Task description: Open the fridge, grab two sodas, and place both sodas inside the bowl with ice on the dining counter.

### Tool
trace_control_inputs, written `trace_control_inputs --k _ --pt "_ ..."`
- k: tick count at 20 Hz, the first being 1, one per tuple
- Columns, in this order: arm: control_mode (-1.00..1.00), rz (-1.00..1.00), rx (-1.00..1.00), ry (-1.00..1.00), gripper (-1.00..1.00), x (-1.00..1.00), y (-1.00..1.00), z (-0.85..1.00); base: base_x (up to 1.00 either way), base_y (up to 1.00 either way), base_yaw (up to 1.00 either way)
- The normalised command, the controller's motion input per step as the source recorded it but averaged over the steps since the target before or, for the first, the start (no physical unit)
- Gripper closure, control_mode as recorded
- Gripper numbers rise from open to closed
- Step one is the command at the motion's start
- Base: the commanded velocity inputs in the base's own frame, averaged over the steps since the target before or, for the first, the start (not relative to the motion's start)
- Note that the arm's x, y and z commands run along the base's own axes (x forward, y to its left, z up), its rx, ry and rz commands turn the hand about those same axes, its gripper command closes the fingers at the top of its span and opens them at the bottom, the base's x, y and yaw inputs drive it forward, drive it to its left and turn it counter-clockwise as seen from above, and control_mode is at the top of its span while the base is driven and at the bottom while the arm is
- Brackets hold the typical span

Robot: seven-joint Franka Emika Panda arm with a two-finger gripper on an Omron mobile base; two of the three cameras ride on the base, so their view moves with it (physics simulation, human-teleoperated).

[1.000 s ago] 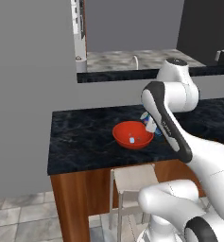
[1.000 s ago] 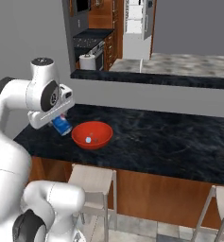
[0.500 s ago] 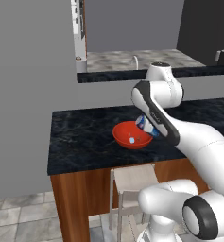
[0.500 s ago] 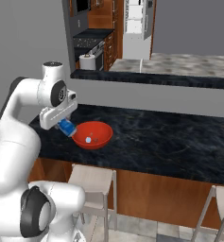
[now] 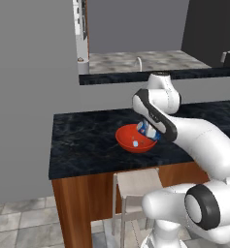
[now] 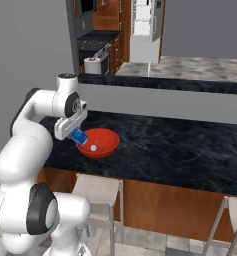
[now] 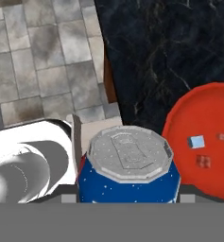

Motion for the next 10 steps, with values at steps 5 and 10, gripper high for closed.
trace_control_inputs --k 5,10 --pt "-1.00 0.04 0.00 0.10 1.00 0.57 0.00 -0.15 0.00 0.00 0.00" --pt "-1.00 0.04 0.00 0.10 1.00 0.54 0.00 -0.17 0.00 0.00 0.00"
